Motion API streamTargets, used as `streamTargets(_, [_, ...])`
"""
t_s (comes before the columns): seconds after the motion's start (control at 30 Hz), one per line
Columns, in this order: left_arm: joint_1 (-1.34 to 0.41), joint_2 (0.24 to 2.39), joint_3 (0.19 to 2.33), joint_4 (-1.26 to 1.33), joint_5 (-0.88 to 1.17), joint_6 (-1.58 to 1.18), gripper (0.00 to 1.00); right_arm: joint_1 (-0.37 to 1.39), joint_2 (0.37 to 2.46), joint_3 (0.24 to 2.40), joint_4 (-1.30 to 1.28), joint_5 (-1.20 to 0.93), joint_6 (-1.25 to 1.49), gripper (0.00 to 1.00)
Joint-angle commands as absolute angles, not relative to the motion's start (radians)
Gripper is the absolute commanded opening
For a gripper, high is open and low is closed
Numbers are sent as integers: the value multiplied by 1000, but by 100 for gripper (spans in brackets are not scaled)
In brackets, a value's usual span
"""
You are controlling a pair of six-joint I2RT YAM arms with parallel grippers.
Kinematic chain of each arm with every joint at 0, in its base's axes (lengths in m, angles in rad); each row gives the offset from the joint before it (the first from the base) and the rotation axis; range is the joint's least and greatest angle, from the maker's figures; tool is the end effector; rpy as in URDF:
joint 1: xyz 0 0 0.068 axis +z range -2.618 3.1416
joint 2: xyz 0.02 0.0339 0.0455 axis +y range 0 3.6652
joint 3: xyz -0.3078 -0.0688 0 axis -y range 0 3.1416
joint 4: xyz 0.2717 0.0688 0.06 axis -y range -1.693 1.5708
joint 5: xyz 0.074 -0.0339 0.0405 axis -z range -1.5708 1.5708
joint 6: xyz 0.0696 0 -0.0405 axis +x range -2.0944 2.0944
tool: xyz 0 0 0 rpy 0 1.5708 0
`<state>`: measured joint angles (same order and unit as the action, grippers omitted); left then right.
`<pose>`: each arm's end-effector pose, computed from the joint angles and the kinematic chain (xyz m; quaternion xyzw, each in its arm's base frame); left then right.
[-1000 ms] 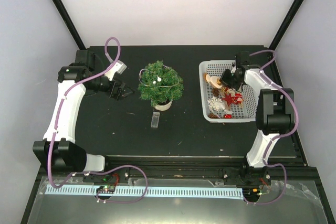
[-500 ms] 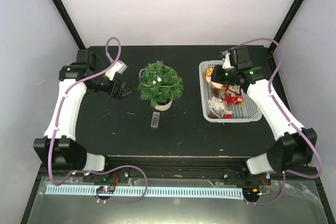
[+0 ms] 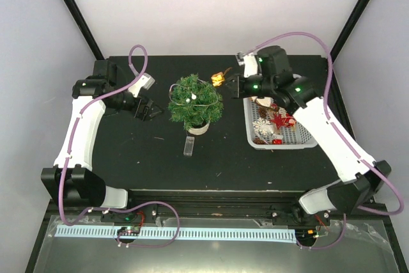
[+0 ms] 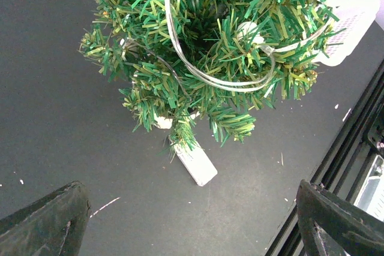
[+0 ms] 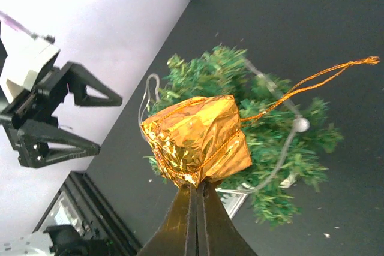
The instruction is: Decorate the small christmas tree
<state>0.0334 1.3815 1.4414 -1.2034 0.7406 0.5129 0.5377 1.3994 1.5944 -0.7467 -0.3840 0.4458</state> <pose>0.2831 -0.0375 0.3779 0.2909 0.8667 -0.2872 0.2857 0.2790 0.1967 0.4557 -0.1323 0.8517 0.3729 0.3434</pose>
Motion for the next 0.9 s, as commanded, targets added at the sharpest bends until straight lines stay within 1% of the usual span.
streamTargets(0.0, [39,1370,1439,-1179,742,508,94,590,1477,1625,-756,-444,432,1])
streamTargets(0.67, [40,1350,1405,-1159,746,498,94,648,1617,1623,-803,-462,392,1])
streamTargets(0.87, [39,1349,1399,-1156,746,500,94,648,1683,1682,-836,-453,378,1])
